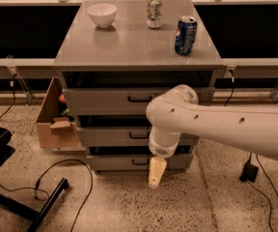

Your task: Open bottom drawer

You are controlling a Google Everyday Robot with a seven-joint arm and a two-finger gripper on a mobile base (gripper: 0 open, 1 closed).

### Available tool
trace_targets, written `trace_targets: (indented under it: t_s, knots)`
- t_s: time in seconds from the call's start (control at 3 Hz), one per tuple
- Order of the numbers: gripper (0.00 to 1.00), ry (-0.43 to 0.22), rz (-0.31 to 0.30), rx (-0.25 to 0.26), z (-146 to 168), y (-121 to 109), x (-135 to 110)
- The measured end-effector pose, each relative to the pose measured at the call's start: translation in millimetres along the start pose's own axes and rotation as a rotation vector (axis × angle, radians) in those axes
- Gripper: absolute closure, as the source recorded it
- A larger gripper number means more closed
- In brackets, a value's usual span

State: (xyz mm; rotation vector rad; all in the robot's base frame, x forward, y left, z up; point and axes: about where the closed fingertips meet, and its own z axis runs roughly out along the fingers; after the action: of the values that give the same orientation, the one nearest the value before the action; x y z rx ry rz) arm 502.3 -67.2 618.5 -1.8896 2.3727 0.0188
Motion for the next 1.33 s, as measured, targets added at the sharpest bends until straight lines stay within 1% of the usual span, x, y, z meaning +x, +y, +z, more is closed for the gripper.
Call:
trace_targets:
  t_s: [0.33, 0.67, 1.0, 1.33]
  knots:
    - [0.0, 0.035, 0.027, -0.062, 79.3, -11.4, 28.7]
    - [0.0, 0.015, 0.026, -0.077, 178.3, -47.8, 67.7]
    - [0.0, -0.02, -0.005, -0.08, 241.3, -76.0, 78.4]
    - [0.0, -0.031, -0.038, -0.1, 310.2, -116.1, 77.0]
